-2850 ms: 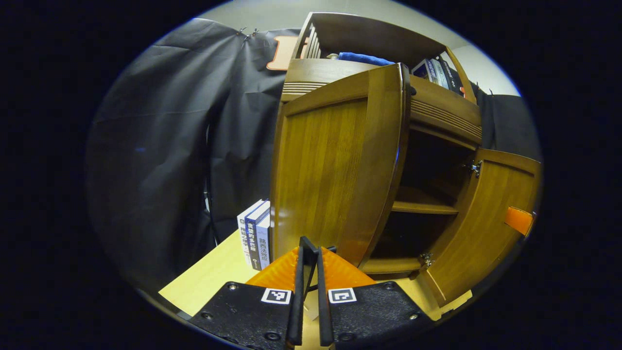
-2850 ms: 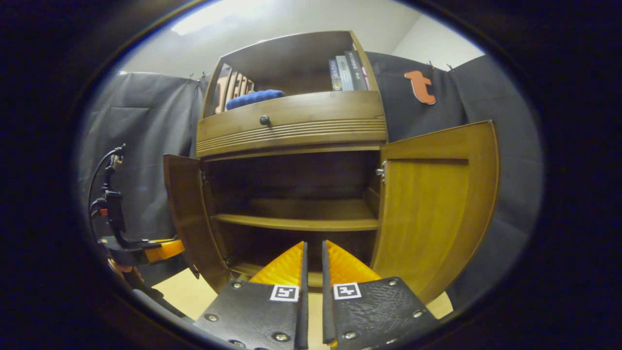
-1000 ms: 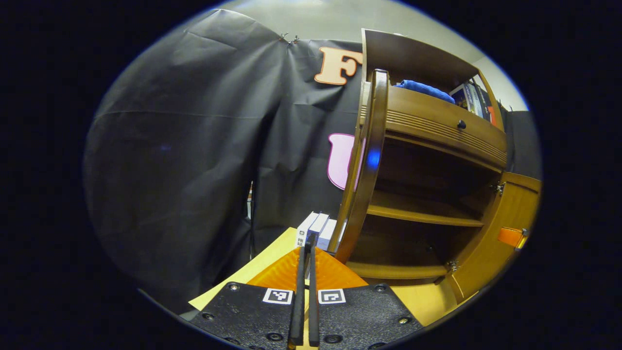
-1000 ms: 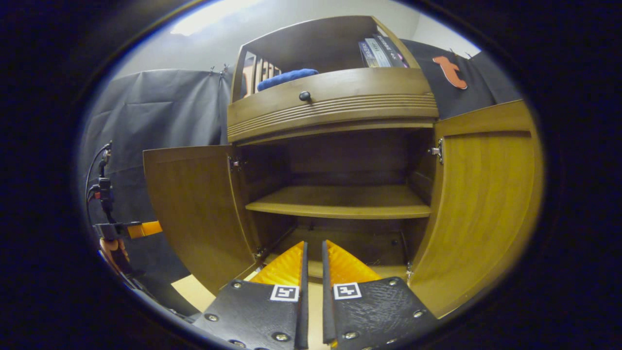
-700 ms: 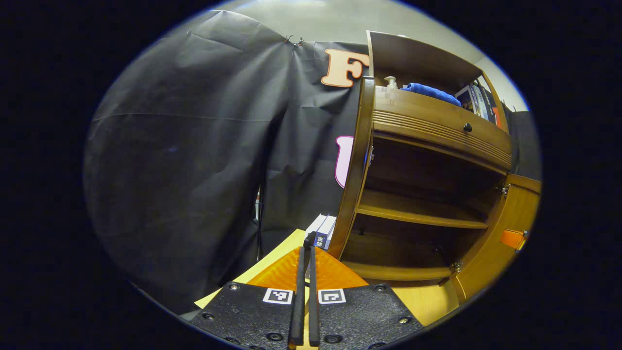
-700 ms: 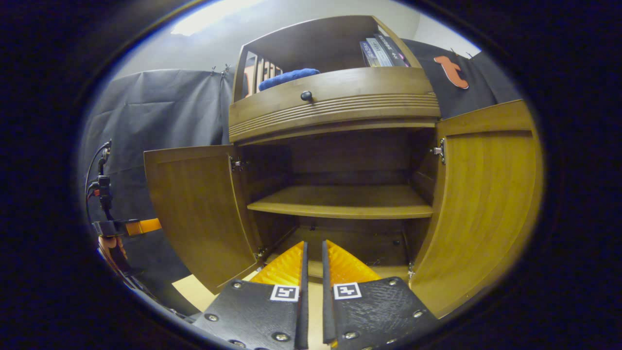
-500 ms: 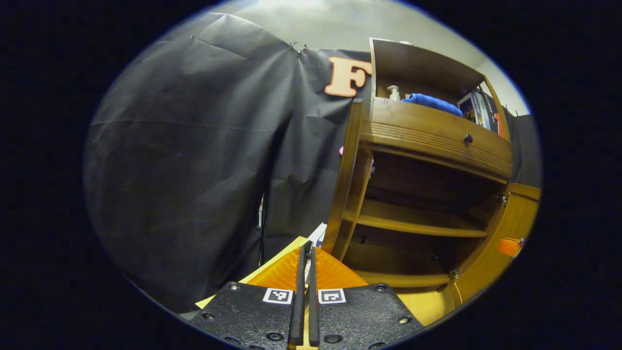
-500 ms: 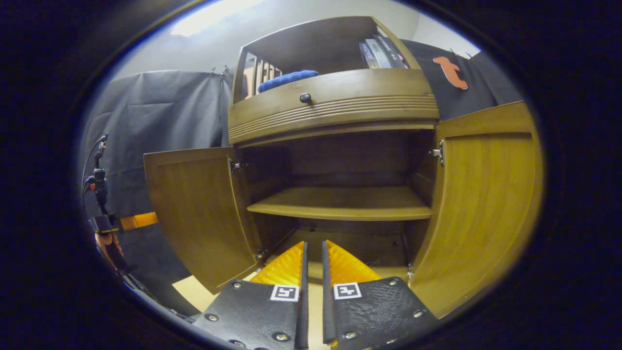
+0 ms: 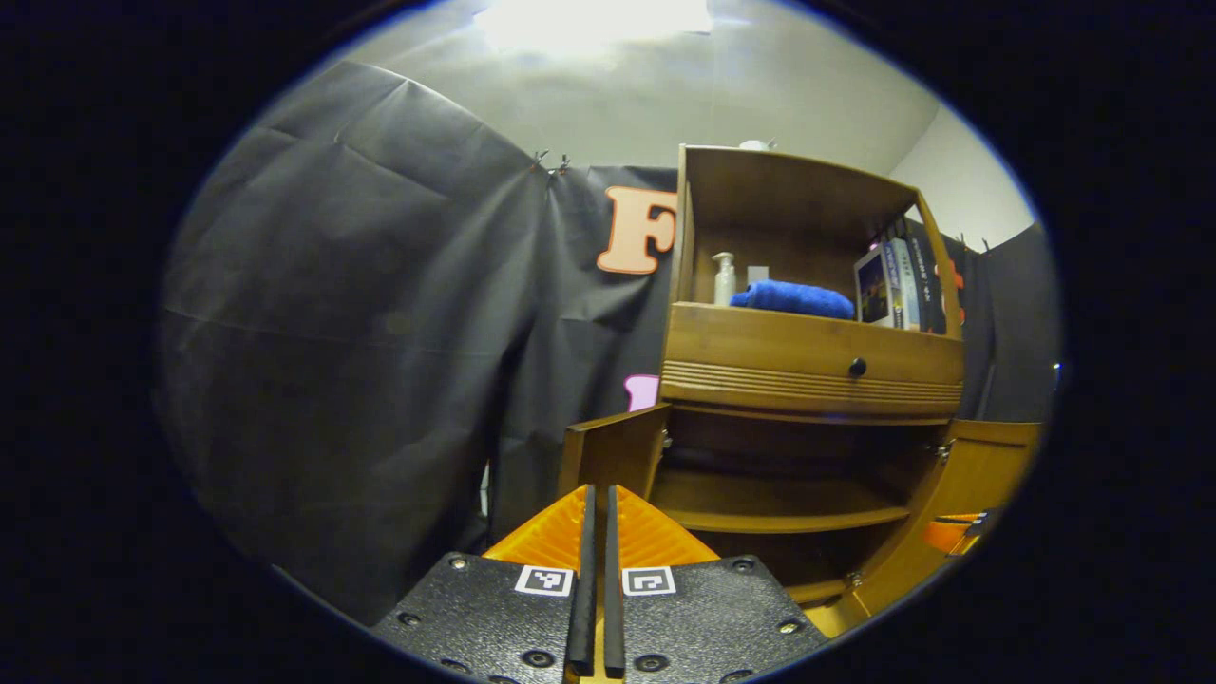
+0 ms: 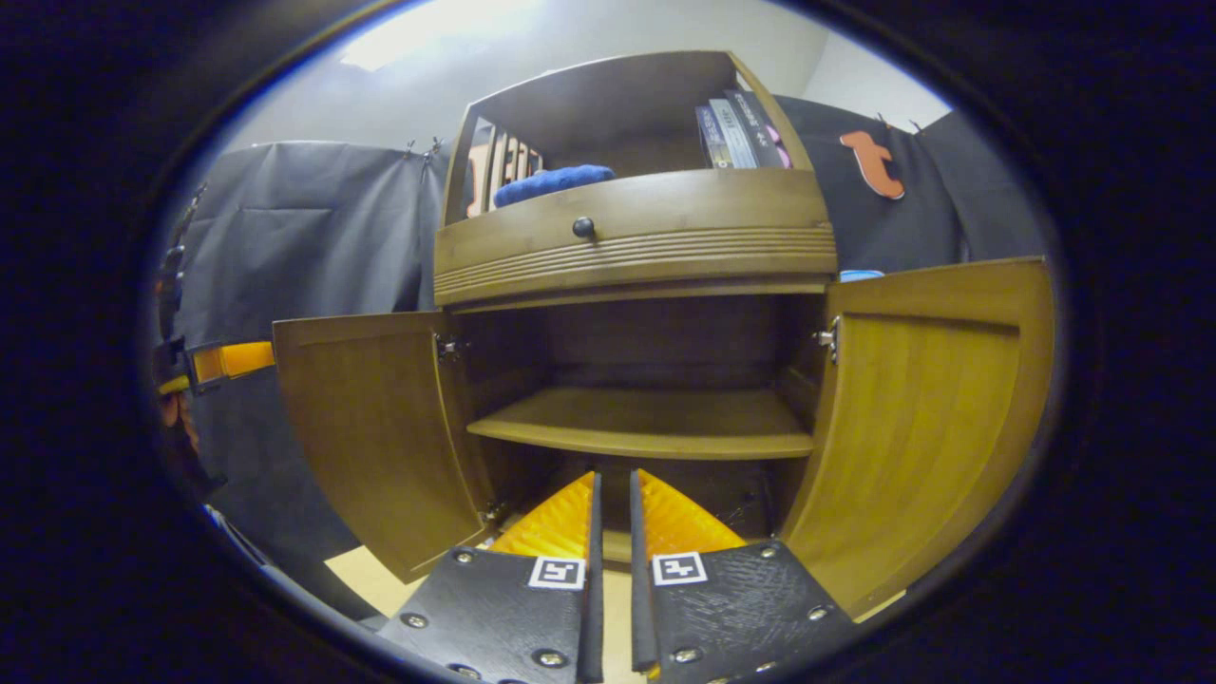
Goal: Open the right door of the double-door shoe cabinet with the right hand, and open the left door with the left hand.
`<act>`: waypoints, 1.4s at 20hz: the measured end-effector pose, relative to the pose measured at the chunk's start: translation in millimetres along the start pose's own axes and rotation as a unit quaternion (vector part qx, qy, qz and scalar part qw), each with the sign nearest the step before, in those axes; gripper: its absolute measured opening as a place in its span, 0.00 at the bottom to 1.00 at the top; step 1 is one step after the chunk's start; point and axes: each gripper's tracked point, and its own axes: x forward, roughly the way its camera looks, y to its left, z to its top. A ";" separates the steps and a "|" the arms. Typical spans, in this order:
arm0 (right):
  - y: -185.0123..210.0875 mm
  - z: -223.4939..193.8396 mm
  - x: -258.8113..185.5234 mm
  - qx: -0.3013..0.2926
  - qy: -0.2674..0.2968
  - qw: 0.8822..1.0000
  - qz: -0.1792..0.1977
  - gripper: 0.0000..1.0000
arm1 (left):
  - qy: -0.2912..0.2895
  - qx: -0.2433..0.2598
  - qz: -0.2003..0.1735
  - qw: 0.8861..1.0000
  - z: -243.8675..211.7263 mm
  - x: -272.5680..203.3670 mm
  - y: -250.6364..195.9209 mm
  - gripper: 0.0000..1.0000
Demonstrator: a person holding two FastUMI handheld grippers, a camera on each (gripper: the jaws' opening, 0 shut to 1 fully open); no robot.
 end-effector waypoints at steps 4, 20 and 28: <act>-5.9 31.7 -8.9 -0.006 -0.030 0.999 -0.027 0.12 | 0.007 0.012 -0.065 0.998 -4.6 14.7 -56.4 0.05; -14.3 87.6 -31.2 -0.008 -0.086 0.992 -0.089 0.12 | 0.025 -0.009 -0.200 0.979 -19.6 24.7 -203.4 0.05; -22.3 90.3 -35.7 -0.006 -0.093 0.988 -0.120 0.17 | 0.027 -0.018 -0.220 0.975 -26.1 12.3 -233.6 0.16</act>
